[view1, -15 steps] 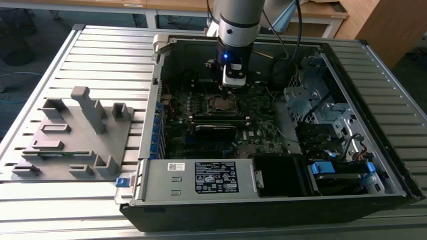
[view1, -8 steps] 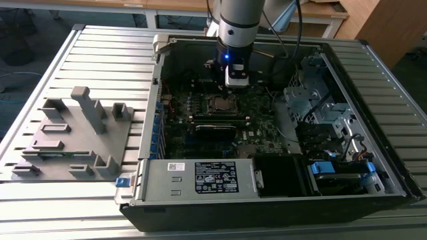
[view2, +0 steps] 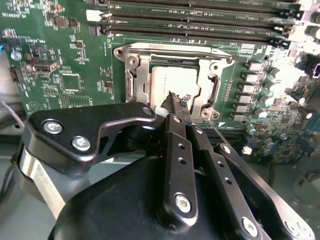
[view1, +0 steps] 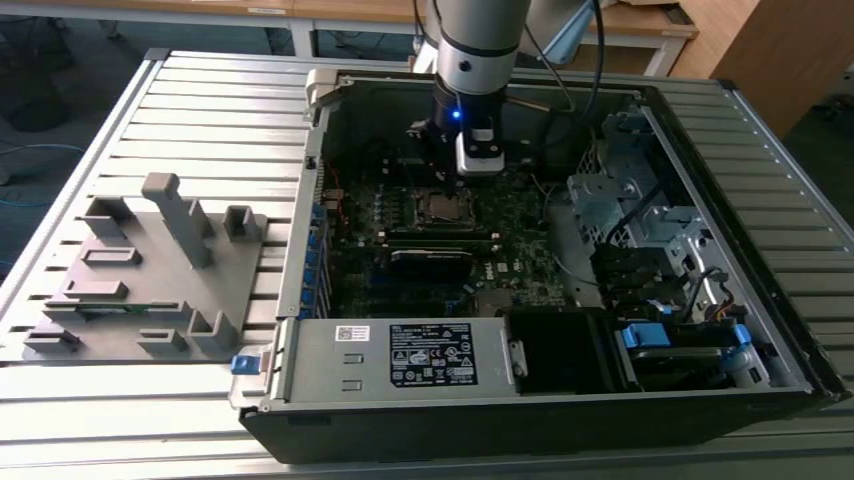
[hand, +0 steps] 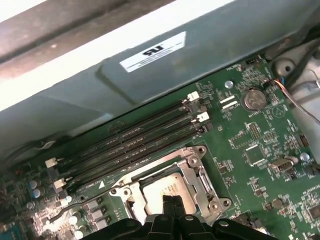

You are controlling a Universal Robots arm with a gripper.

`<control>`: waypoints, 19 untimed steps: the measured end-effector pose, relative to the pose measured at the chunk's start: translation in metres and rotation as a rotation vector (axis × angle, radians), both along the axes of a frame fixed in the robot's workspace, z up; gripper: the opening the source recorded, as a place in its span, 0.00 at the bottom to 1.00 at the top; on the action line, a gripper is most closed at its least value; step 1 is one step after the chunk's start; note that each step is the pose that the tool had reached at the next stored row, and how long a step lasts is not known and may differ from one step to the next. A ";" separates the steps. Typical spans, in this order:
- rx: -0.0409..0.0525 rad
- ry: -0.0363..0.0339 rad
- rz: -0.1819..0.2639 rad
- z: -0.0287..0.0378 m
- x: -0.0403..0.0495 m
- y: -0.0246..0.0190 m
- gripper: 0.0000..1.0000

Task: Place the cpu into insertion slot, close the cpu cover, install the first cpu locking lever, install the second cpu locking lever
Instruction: 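Close the cpu cover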

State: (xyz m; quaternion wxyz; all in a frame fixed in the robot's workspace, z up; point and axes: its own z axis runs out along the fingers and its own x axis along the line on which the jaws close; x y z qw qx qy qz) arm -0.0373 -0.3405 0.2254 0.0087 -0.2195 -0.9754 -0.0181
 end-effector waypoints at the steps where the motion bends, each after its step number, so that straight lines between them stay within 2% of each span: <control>1: 0.0007 0.0000 0.011 0.0000 0.0000 0.0000 0.10; 9: 0.0035 0.0001 0.088 -0.0002 0.0000 -0.0001 0.10; 19: 0.0036 0.0000 0.092 -0.0003 0.0000 0.0000 0.10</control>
